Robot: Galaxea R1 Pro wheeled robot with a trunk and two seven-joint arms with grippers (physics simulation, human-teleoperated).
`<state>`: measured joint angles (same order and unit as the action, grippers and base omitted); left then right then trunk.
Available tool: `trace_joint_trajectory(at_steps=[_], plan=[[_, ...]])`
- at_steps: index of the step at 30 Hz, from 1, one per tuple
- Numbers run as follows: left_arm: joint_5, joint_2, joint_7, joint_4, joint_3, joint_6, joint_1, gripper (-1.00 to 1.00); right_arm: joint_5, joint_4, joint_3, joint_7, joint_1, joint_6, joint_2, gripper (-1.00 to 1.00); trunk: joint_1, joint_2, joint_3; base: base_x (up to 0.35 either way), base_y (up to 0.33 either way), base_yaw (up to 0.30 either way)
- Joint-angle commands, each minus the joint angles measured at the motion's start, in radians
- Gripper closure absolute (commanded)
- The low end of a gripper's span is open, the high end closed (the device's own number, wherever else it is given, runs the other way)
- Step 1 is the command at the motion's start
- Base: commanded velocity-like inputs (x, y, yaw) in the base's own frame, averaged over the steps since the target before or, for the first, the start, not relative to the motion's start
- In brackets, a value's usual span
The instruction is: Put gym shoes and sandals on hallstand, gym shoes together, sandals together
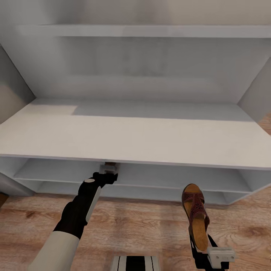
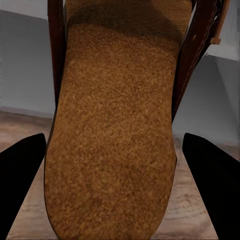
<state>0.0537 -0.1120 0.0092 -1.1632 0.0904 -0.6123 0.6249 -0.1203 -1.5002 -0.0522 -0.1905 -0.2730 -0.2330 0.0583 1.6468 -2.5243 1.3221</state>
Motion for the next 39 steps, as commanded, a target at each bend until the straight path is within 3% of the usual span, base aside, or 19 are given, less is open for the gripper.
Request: trace_joint_trajectory(at_steps=[1,39], plan=[[0.000,0.000,0.000,0.000,0.000,0.000,0.000,-1.00,0.001,0.000,0.000,0.002,0.000,0.000,0.000,1.00,0.000,0.000,0.000,-0.189,0.000,0.000],[0.001,0.000,0.000,0.002,0.000,0.000,0.000,-1.00,0.001,0.001,0.002,-0.001,0.000,0.004,-0.003,1.00,0.000,0.000,0.000,-0.069,0.000,0.000]])
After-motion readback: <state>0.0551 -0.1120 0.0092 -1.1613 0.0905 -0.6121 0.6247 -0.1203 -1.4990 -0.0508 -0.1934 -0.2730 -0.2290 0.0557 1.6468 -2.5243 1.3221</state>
